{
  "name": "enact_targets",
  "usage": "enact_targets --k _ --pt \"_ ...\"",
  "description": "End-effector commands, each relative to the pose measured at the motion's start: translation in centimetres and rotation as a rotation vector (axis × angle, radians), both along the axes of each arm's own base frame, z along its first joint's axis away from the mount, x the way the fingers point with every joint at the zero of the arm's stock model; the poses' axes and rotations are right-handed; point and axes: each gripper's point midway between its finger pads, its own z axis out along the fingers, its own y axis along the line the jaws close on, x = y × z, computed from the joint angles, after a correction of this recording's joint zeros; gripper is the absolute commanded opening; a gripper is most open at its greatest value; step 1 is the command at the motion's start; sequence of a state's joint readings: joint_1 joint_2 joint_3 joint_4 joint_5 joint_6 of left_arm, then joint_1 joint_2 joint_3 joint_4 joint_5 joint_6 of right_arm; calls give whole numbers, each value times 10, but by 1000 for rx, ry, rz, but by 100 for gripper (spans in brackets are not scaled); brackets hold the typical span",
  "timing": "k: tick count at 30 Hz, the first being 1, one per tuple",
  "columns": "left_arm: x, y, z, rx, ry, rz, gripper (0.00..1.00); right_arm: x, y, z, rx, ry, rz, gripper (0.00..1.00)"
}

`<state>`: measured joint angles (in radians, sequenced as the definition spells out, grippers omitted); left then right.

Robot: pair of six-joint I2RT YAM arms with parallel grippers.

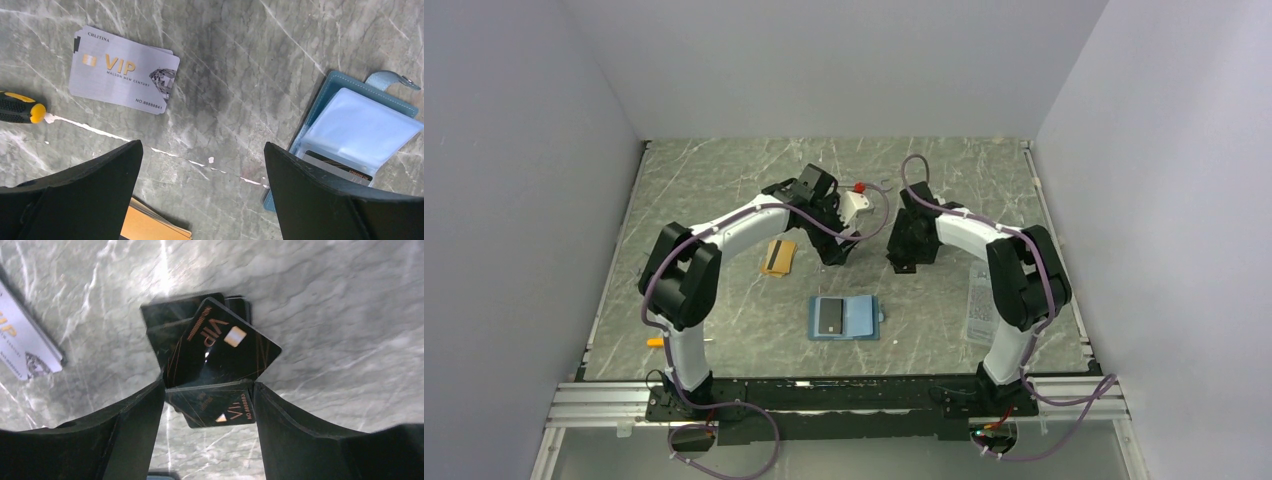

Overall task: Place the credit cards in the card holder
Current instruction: Pick up the credit card from the center of the board.

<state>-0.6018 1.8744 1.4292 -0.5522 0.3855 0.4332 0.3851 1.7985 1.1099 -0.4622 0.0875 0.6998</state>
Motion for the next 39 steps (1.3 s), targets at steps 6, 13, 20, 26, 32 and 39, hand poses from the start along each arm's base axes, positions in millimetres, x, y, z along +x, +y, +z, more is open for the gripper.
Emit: enact_targets --k 6,13,20,26,32,39 --pt "1 -1 4 -1 -15 -26 97 -28 20 -9 54 84 37 66" --pt "16 12 9 8 -27 24 96 -12 13 30 55 0 34 68" --pt "33 45 9 11 -12 101 96 -1 12 56 45 -43 34 68" --pt "29 64 11 17 -3 120 95 11 17 66 72 -69 46 67" --pt "29 121 1 102 -1 174 94 16 70 82 185 -124 177 63" --pt "26 195 -14 184 -25 261 95 21 161 77 325 -109 339 60"
